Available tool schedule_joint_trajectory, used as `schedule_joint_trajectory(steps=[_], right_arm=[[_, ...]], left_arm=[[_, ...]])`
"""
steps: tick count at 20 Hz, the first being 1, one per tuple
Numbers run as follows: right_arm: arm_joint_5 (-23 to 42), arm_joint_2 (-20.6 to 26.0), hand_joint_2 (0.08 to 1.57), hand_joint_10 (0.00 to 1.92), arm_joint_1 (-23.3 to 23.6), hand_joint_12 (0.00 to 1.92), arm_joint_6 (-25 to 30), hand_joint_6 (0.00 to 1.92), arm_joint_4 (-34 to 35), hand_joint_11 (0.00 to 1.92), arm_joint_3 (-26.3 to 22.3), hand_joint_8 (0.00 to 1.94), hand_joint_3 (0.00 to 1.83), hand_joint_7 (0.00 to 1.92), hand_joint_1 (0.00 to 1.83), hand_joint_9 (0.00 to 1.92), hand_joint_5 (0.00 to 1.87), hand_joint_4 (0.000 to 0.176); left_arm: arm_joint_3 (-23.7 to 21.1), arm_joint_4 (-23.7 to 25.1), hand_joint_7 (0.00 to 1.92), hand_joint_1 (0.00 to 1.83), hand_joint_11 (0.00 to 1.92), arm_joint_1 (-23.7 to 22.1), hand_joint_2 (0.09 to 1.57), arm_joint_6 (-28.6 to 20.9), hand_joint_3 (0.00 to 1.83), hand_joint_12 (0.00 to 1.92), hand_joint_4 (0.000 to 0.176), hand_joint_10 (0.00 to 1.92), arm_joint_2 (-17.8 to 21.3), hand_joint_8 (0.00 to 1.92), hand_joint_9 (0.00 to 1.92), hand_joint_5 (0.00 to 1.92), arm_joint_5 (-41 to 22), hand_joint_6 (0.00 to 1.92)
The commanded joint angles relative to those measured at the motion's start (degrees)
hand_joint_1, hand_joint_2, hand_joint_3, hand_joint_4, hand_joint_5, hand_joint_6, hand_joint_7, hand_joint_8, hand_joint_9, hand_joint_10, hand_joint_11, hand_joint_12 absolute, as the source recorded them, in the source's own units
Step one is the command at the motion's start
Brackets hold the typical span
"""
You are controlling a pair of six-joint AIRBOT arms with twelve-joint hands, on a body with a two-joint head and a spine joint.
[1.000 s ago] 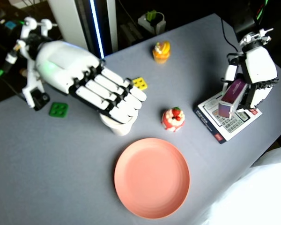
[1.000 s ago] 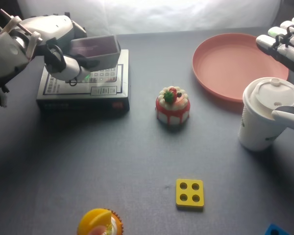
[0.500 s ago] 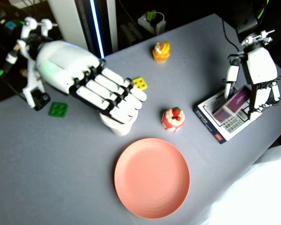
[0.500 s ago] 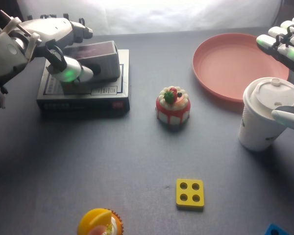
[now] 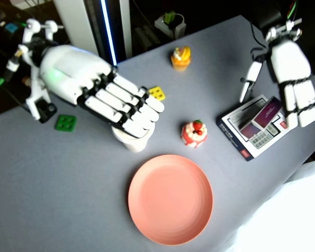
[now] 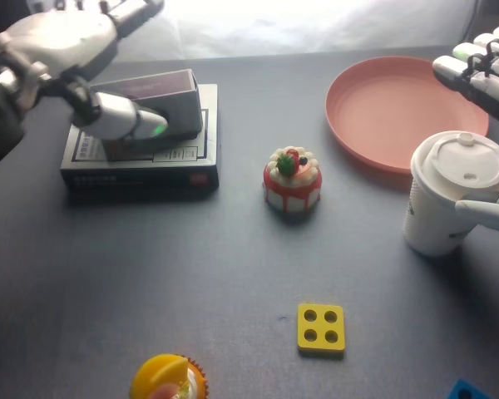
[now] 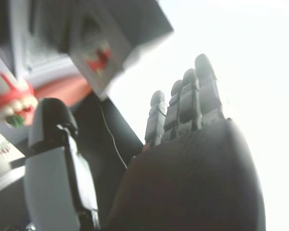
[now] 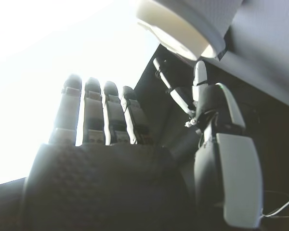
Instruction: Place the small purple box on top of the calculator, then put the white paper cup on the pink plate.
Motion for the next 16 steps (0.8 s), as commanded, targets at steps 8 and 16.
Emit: schedule_joint_trajectory(steps=[8, 16], right_arm=[[2.0, -0.6, 0.99, 0.0, 0.4, 0.0, 6.4, 0.0, -2.6, 0.0, 3.5, 0.0, 0.0, 0.0, 0.61, 0.0, 0.0, 0.011], [-7.4, -5.5, 0.95, 0.0, 4.5, 0.0, 7.0, 0.0, -2.6, 0.0, 8.6, 0.0, 0.0, 0.0, 0.67, 0.0, 0.0, 0.072]], left_arm=[[-9.6, 13.2, 0.0, 0.84, 0.0, 5.7, 1.0, -8.0, 0.01, 0.0, 0.173, 0.0, 5.8, 0.0, 0.0, 0.0, -26.5, 0.0], [-12.2, 17.1, 0.0, 0.84, 0.0, 6.6, 0.98, -8.0, 0.0, 0.0, 0.159, 0.0, 7.0, 0.0, 0.0, 0.04, -30.3, 0.01]])
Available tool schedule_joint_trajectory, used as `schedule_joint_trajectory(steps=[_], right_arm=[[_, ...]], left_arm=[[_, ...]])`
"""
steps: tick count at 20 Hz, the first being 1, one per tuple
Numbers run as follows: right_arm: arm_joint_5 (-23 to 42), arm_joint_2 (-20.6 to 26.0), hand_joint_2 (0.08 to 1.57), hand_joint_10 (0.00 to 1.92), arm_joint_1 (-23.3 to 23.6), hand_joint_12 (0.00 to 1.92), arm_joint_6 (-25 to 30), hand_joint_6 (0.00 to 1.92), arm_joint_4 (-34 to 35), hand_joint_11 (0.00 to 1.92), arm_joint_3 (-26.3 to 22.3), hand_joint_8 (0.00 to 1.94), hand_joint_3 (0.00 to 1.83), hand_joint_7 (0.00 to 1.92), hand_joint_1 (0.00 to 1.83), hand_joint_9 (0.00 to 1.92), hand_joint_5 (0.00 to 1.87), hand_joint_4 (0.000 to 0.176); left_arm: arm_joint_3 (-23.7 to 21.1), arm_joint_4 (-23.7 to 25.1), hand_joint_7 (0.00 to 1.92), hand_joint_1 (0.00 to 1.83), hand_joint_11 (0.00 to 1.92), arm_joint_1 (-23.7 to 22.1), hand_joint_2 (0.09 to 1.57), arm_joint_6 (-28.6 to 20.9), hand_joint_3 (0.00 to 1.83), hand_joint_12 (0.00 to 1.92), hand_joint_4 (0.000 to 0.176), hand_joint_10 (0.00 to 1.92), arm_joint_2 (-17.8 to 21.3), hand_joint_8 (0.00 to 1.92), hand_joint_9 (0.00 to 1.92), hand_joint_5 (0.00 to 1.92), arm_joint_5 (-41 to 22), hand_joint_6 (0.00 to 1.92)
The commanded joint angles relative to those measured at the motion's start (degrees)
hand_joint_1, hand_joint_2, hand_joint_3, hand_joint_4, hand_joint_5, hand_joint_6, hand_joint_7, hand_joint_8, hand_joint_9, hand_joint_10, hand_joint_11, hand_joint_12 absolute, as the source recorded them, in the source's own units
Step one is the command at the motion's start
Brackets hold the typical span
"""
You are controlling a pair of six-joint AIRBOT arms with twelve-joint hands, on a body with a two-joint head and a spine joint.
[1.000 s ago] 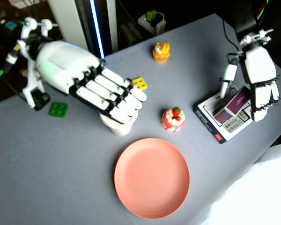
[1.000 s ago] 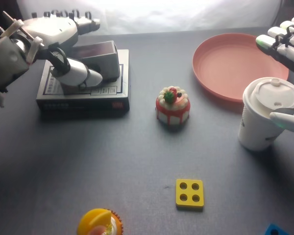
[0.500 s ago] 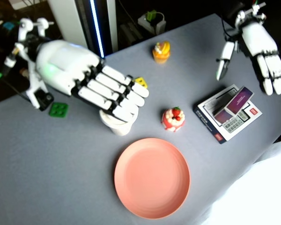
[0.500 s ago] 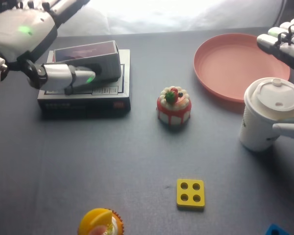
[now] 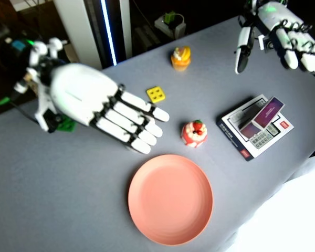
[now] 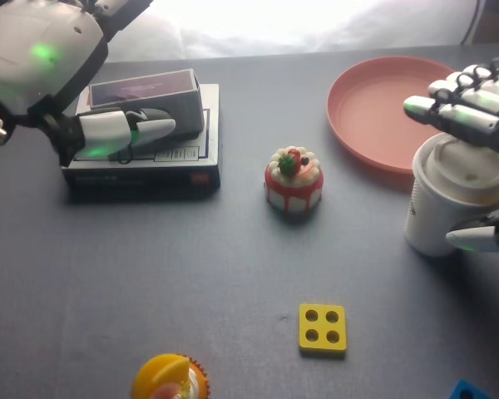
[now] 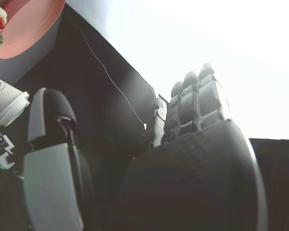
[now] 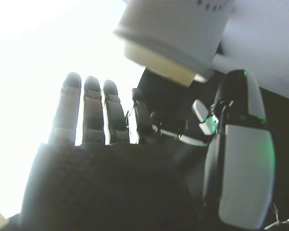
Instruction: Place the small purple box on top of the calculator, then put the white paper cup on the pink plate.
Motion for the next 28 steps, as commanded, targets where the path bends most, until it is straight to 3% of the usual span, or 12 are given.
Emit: schedule_joint_trajectory(steps=[1, 4, 6, 8, 10, 12, 15, 19, 21, 23, 26, 28], right_arm=[[5.0, -0.4, 0.97, 0.0, 1.3, 0.0, 0.2, 0.0, -0.1, 0.0, 0.7, 0.0, 0.0, 0.0, 0.71, 0.0, 0.0, 0.076], [2.3, -2.3, 0.98, 0.0, 2.6, 0.0, 0.2, 0.0, 0.1, 0.0, 2.5, 0.0, 0.0, 0.0, 0.77, 0.0, 0.0, 0.071], [1.1, -3.3, 0.98, 0.0, 3.0, 0.02, 0.2, 0.0, 0.3, 0.04, 3.4, 0.0, 0.0, 0.0, 0.82, 0.0, 0.0, 0.013], [0.7, -3.5, 0.97, 0.05, 3.1, 0.98, 0.2, 0.0, 0.4, 0.0, 3.7, 0.01, 0.03, 0.05, 0.86, 0.1, 0.0, 0.0], [0.7, -3.5, 1.05, 0.68, 3.2, 1.55, 0.2, 0.02, 0.5, 0.0, 3.7, 0.03, 0.0, 0.22, 0.92, 0.15, 0.11, 0.0], [0.7, -3.5, 1.08, 1.36, 3.3, 1.89, 0.5, 0.19, 0.5, 0.33, 3.7, 0.24, 0.0, 0.37, 0.95, 0.27, 0.24, 0.0], [1.9, -3.1, 1.06, 1.6, 3.6, 1.92, 3.9, 0.83, -1.0, 0.38, 3.9, 0.89, 0.0, 0.3, 0.95, 0.34, 0.15, 0.0], [4.2, -2.3, 1.11, 1.7, 4.5, 1.92, 8.0, 0.96, -2.8, 0.21, 4.4, 1.09, 0.01, 0.31, 1.11, 0.24, 0.18, 0.0], [4.3, -2.3, 1.11, 1.78, 5.9, 1.92, 8.0, 1.1, -2.8, 0.22, 5.1, 1.2, 0.0, 0.24, 1.14, 0.25, 0.13, 0.0], [4.3, -2.6, 1.12, 1.8, 7.6, 1.92, 8.0, 1.09, -2.8, 0.13, 6.3, 1.13, 0.01, 0.17, 1.15, 0.18, 0.08, 0.0], [2.9, -4.2, 1.15, 1.74, 11.6, 1.92, 8.0, 1.14, -2.6, 0.31, 9.2, 1.23, 0.01, 0.16, 1.09, 0.18, 0.08, 0.0], [-0.4, -6.9, 1.16, 1.66, 14.8, 1.92, 8.0, 1.16, -1.5, 0.28, 13.0, 1.21, 0.01, 0.16, 1.04, 0.17, 0.07, 0.0]], left_arm=[[-0.2, 1.0, 0.0, 0.85, 0.0, -0.5, 0.99, 0.0, 0.0, 0.0, 0.157, 0.0, 0.2, 0.0, 0.0, 0.04, -7.3, 0.01], [-0.3, 1.0, 0.0, 0.85, 0.0, -0.4, 1.0, 0.0, 0.0, 0.0, 0.155, 0.0, 0.2, 0.0, 0.0, 0.03, -7.3, 0.01], [-0.3, 1.0, 0.0, 0.89, 0.0, -0.4, 1.01, 0.0, 0.01, 0.0, 0.137, 0.0, 0.2, 0.0, 0.0, 0.04, -7.3, 0.01], [-0.3, 1.0, 0.0, 0.89, 0.0, -0.3, 1.01, 0.0, 0.01, 0.0, 0.132, 0.0, 0.3, 0.0, 0.0, 0.04, -7.3, 0.01], [-0.3, 1.0, 0.0, 0.9, 0.0, -0.2, 1.01, 0.0, 0.01, 0.0, 0.127, 0.0, 0.3, 0.0, 0.0, 0.05, -7.3, 0.01], [-0.3, 1.0, 0.0, 0.89, 0.0, -0.1, 1.02, 0.0, 0.01, 0.0, 0.129, 0.0, 0.3, 0.0, 0.0, 0.06, -7.2, 0.01], [-0.3, 0.6, 0.0, 0.88, 0.0, 0.3, 1.01, -0.1, 0.01, 0.0, 0.138, 0.0, 0.3, 0.0, 0.0, 0.08, -7.3, 0.02], [-0.4, 0.6, 0.0, 0.85, 0.0, 0.8, 1.02, -0.3, 0.01, 0.0, 0.131, 0.0, 0.3, 0.0, 0.0, 0.07, -7.6, 0.02], [-0.5, 0.7, 0.0, 0.87, 0.0, 1.1, 1.03, -0.4, 0.01, 0.0, 0.112, 0.0, 0.3, 0.0, 0.0, 0.08, -8.0, 0.01], [-0.6, 0.8, 0.0, 0.86, 0.0, 1.4, 1.03, -0.4, 0.01, 0.0, 0.12, 0.0, 0.3, 0.0, 0.0, 0.08, -8.1, 0.01], [-0.8, 0.8, 0.0, 0.91, 0.0, 1.7, 1.03, -0.4, 0.01, 0.0, 0.124, 0.0, 0.3, 0.0, 0.0, 0.09, -8.5, 0.01], [-0.8, 0.8, 0.0, 0.93, 0.0, 2.2, 1.04, -0.5, 0.01, 0.0, 0.11, 0.0, 0.3, 0.0, 0.0, 0.09, -8.8, 0.01]])
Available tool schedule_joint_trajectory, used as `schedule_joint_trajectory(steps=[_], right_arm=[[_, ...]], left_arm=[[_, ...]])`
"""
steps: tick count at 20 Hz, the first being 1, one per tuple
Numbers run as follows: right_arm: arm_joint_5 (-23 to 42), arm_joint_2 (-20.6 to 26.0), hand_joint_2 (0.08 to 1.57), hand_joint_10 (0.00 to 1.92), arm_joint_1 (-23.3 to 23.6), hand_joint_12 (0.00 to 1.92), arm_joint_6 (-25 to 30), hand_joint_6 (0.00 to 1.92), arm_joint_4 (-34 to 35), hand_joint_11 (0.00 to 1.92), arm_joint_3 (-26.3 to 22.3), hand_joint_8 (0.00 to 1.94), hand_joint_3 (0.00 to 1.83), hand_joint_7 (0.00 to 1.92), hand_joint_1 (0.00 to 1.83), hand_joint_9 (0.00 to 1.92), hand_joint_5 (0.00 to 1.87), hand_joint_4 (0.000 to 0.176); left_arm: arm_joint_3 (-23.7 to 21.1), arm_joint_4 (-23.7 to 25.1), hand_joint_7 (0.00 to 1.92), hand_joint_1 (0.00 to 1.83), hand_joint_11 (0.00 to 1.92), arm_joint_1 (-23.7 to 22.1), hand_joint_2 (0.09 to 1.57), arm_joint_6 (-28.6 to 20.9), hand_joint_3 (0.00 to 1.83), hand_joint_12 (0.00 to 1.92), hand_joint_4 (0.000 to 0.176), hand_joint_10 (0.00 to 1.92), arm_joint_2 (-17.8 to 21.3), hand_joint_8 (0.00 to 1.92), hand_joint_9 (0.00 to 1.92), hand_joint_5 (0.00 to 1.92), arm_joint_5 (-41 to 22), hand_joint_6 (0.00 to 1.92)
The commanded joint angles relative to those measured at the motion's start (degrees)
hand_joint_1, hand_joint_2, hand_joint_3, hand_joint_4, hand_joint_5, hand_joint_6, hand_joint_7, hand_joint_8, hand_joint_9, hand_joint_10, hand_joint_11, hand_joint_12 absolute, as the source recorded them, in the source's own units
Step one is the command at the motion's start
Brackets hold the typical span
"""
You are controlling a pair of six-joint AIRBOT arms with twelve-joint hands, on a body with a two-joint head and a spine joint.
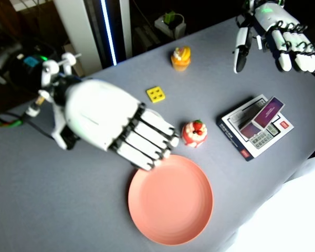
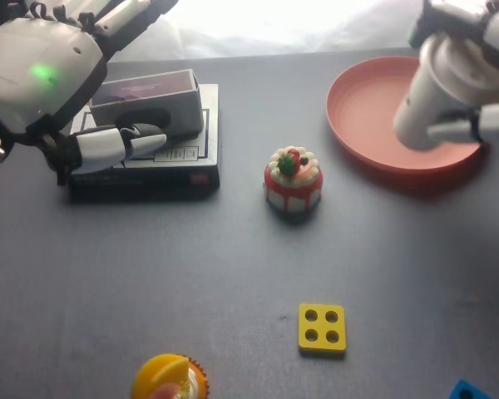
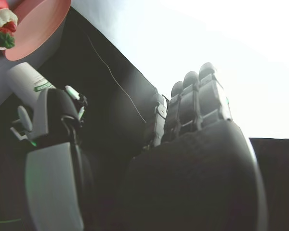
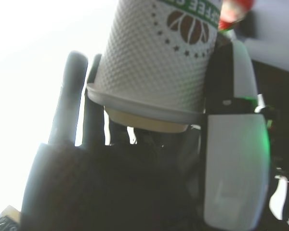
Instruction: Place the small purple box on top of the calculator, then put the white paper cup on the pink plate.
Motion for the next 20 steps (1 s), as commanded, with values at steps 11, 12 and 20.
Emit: schedule_joint_trajectory(steps=[11, 12, 20], right_arm=[[-5.5, -9.6, 1.19, 1.9, 6.3, 1.92, -4.2, 0.99, 9.2, 0.31, 13.3, 1.25, 0.0, 0.15, 1.14, 0.22, 0.17, 0.0], [-6.4, -10.2, 1.18, 1.83, 6.5, 1.92, -4.5, 1.02, 9.4, 0.33, 14.1, 1.19, 0.0, 0.17, 1.16, 0.22, 0.18, 0.0], [-12.2, -13.9, 1.13, 1.33, 6.6, 1.89, -8.3, 0.55, 14.2, 0.03, 19.0, 0.61, 0.0, 0.24, 1.04, 0.12, 0.17, 0.0]], left_arm=[[0.0, 1.2, 0.0, 0.85, 0.0, -0.3, 1.07, -0.2, 0.02, 0.0, 0.067, 0.0, -0.4, 0.0, 0.0, 0.09, -8.9, 0.01], [0.1, 1.2, 0.0, 0.86, 0.0, -0.3, 1.07, -0.4, 0.02, 0.0, 0.052, 0.0, -0.5, 0.0, 0.0, 0.09, -9.0, 0.01], [0.6, 1.7, 0.0, 0.88, 0.0, -0.3, 1.09, -1.1, 0.01, 0.0, 0.014, 0.0, -1.2, 0.0, 0.0, 0.09, -9.6, 0.01]])
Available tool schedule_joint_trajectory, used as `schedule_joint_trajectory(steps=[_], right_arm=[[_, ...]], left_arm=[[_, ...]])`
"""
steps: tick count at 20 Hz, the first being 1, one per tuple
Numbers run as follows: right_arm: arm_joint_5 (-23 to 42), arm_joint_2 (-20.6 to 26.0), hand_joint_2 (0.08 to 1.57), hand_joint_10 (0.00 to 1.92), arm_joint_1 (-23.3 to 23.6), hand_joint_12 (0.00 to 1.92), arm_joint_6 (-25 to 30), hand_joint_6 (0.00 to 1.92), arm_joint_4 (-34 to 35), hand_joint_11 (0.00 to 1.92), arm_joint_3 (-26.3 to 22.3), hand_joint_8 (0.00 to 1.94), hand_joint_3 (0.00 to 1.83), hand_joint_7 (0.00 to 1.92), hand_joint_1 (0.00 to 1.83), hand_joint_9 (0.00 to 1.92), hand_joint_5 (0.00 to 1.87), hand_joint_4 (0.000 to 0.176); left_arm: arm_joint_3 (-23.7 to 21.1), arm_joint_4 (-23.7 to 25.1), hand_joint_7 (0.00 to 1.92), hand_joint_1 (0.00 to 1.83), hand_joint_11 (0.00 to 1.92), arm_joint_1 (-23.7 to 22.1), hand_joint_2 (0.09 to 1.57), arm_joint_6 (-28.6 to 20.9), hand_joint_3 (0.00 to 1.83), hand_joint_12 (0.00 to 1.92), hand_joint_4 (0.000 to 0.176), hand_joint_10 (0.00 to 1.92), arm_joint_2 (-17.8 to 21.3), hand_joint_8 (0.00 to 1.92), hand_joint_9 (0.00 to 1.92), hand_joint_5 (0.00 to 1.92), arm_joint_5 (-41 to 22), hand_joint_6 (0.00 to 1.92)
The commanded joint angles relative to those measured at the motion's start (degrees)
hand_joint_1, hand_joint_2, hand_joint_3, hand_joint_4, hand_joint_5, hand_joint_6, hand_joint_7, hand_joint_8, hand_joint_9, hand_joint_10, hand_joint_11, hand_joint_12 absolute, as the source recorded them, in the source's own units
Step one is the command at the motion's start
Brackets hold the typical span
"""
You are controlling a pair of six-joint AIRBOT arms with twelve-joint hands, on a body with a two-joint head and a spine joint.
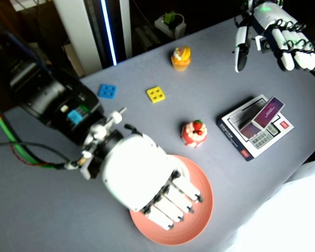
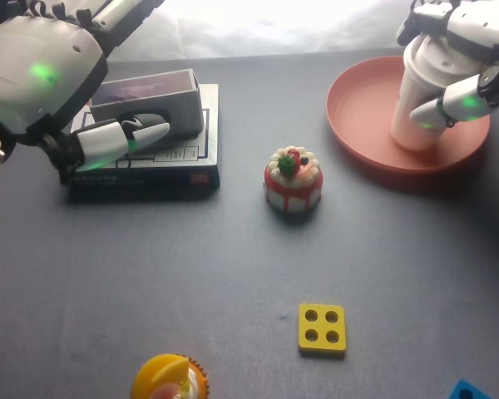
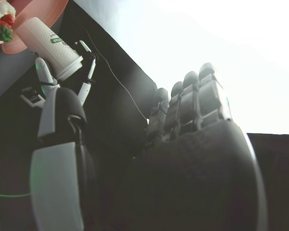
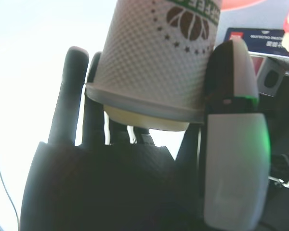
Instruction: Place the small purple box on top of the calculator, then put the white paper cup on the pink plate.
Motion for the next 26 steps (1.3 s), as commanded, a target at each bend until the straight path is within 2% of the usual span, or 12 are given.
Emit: schedule_joint_trajectory(steps=[1, 3, 7, 11, 12, 13, 15, 17, 19, 23, 24, 26], right_arm=[[5.7, -0.2, 1.12, 1.25, 1.0, 1.85, 0.0, 0.36, -0.1, 0.0, 0.5, 0.41, 0.0, 0.28, 1.03, 0.13, 0.2, 0.0], [5.1, -0.6, 1.09, 0.87, 1.0, 1.58, -0.1, 0.09, -0.1, 0.0, 0.9, 0.11, 0.0, 0.28, 1.01, 0.1, 0.2, 0.0], [4.6, -0.7, 1.07, 0.15, 1.0, 0.98, -0.4, 0.0, -0.1, 0.0, 0.8, 0.0, 0.0, 0.03, 0.93, 0.09, 0.02, 0.049], [4.6, -0.7, 1.06, 0.03, 1.0, 0.7, -1.0, 0.0, -0.1, 0.0, 0.3, 0.0, 0.0, 0.0, 0.86, 0.03, 0.0, 0.064], [4.6, -0.7, 1.06, 0.02, 1.0, 0.69, -1.4, 0.0, -0.1, 0.0, 0.0, 0.0, 0.0, 0.0, 0.86, 0.02, 0.0, 0.065], [4.7, -0.7, 1.03, 0.0, 1.0, 1.0, -1.7, 0.0, -0.1, 0.0, -0.4, 0.0, 0.0, 0.0, 0.79, 0.0, 0.0, 0.09], [5.3, -0.1, 1.0, 0.0, 1.1, 1.29, -2.1, 0.0, -0.1, 0.0, -1.2, 0.0, 0.0, 0.0, 0.77, 0.0, 0.0, 0.091], [6.0, 1.2, 0.99, 0.0, 1.2, 1.31, -2.4, 0.0, -0.1, 0.0, -2.3, 0.0, 0.0, 0.0, 0.77, 0.0, 0.0, 0.092], [6.8, 2.3, 0.89, 0.0, 1.2, 1.21, -2.6, 0.0, -0.1, 0.0, -3.5, 0.0, 0.0, 0.0, 0.69, 0.0, 0.0, 0.147], [10.2, 5.2, 0.9, 0.0, 1.2, 1.25, -3.0, 0.0, -0.6, 0.0, -6.9, 0.0, 0.0, 0.0, 0.68, 0.0, 0.0, 0.127], [11.8, 6.3, 0.88, 0.0, 1.2, 1.25, -3.0, 0.0, -0.7, 0.0, -8.3, 0.0, 0.0, 0.0, 0.62, 0.0, 0.0, 0.12], [14.9, 8.7, 0.83, 0.0, 1.2, 1.25, -3.0, 0.0, -1.3, 0.0, -11.1, 0.0, 0.0, 0.0, 0.58, 0.0, 0.0, 0.165]], left_arm=[[0.2, 1.0, 0.0, 0.87, 0.0, -0.6, 1.08, -0.4, 0.01, 0.0, 0.008, 0.0, -0.5, 0.0, 0.0, 0.1, -7.5, 0.01], [0.2, 1.2, 0.0, 0.86, 0.0, -0.6, 1.07, -0.5, 0.0, 0.0, 0.017, 0.0, -0.5, 0.0, 0.0, 0.11, -7.6, 0.01], [0.2, 1.3, 0.0, 0.89, 0.0, -0.5, 1.07, -0.7, 0.0, 0.0, 0.017, 0.0, -0.6, 0.0, 0.0, 0.09, -7.5, 0.0], [0.2, 1.3, 0.0, 0.91, 0.0, -0.2, 1.06, -0.9, 0.0, 0.0, 0.025, 0.0, -0.6, 0.0, 0.0, 0.08, -7.4, 0.0], [0.2, 1.2, 0.0, 0.91, 0.0, -0.1, 1.06, -1.0, 0.0, 0.0, 0.025, 0.0, -0.6, 0.0, 0.0, 0.08, -7.5, 0.0], [0.2, 1.2, 0.0, 0.91, 0.0, 0.0, 1.05, -1.1, 0.0, 0.0, 0.02, 0.0, -0.6, 0.0, 0.0, 0.09, -7.5, 0.0], [0.1, 1.1, 0.0, 0.92, 0.0, 0.1, 1.04, -1.2, 0.0, 0.0, 0.028, 0.0, -0.6, 0.0, 0.0, 0.08, -7.5, 0.0], [0.0, 1.1, 0.0, 0.93, 0.0, 0.2, 1.04, -1.2, 0.0, 0.0, 0.029, 0.0, -0.5, 0.0, 0.0, 0.08, -7.6, 0.0], [-0.1, 0.9, 0.0, 0.93, 0.0, 0.4, 1.04, -1.2, 0.0, 0.0, 0.018, 0.0, -0.5, 0.0, 0.0, 0.08, -7.6, 0.0], [-0.3, 0.2, 0.0, 0.98, 0.0, 1.3, 1.03, -1.2, 0.0, 0.0, 0.004, 0.0, -0.3, 0.0, 0.0, 0.07, -8.1, 0.0], [-0.4, -0.1, 0.0, 0.98, 0.0, 1.7, 1.03, -1.2, 0.0, 0.0, 0.023, 0.0, -0.2, 0.0, 0.0, 0.07, -8.6, 0.0], [-0.6, -0.9, 0.0, 0.96, 0.0, 2.6, 1.03, -1.4, 0.0, 0.0, 0.036, 0.0, 0.1, 0.0, 0.0, 0.06, -9.5, 0.0]])
